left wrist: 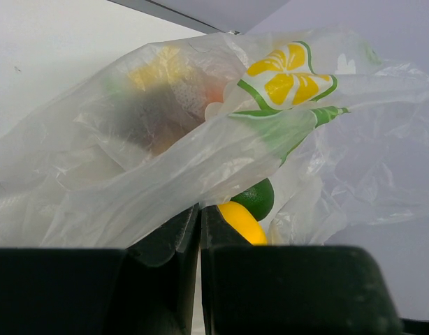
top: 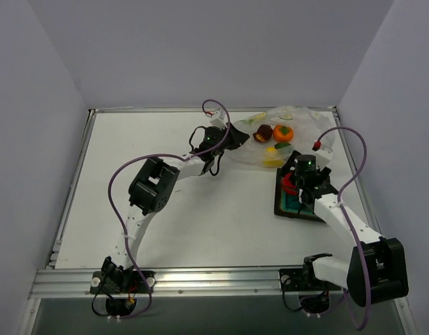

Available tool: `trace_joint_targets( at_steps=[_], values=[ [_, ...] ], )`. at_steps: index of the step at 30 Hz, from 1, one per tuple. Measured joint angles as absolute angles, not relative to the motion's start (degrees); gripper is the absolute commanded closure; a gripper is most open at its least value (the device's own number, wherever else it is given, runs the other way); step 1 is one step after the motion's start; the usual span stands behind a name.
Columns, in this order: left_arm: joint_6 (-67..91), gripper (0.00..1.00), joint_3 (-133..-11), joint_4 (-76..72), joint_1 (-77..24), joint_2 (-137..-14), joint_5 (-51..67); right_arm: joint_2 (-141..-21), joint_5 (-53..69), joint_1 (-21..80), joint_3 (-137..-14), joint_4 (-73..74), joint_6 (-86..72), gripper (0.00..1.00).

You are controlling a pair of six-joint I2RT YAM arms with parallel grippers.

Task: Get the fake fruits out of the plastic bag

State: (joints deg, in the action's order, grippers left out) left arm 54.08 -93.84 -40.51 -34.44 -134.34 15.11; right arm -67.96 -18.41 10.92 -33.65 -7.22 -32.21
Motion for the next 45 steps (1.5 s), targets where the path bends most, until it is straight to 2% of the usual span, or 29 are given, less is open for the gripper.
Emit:
trace_joint_targets(
  at_steps=[2,3,4,6,9,16,24,26,38,45],
  values=[
    [54.17,0.98,-93.84,-40.64,-34.44,-134.34,15.11,-66.94,-18.22,10.98,-36.51,-6.26,-31.29,0.32],
    [54.22,0.98,-93.84,-40.69,-34.44,-134.34,15.11,-66.85,-17.91,11.05,-38.13,-6.09,-30.89,0.49],
    [54.24,0.98,-93.84,-40.69,-34.44,-134.34,15.11,-66.96,-17.47,11.33,-39.86,-6.11,-30.15,0.59],
    [54.26,0.98,-93.82,-40.71,-34.44,-134.34,15.14,-68.23,-16.75,11.77,-43.31,-6.37,-29.08,0.69],
    [54.28,0.98,-93.82,-40.86,-34.44,-134.34,15.2,-73.43,-14.5,12.69,-49.01,-7.81,-26.2,0.72],
    [54.7,0.98,-93.82,-41.23,-34.44,-134.34,15.44,-89.69,-12.16,13.28,-60.58,-8.67,-21.28,0.68],
    [55.2,0.98,-93.82,-41.56,-34.44,-134.34,15.66,-100.71,-12.05,13.87,-67.31,-8.05,-20.75,0.52],
    [55.31,0.98,-93.82,-41.6,-34.44,-134.34,15.68,-102.28,-12.21,14.06,-67.42,-7.62,-20.84,0.44],
    [55.99,0.98,-93.82,-42.11,-34.44,-134.34,16.16,-104.84,-14.41,14.92,-67.77,-5.45,-22.74,0.18],
    [56.45,0.97,-93.82,-42.68,-34.44,-134.34,16.47,-105.38,-14.79,15.88,-67.92,-3.2,-24.1,0.19]
  ],
)
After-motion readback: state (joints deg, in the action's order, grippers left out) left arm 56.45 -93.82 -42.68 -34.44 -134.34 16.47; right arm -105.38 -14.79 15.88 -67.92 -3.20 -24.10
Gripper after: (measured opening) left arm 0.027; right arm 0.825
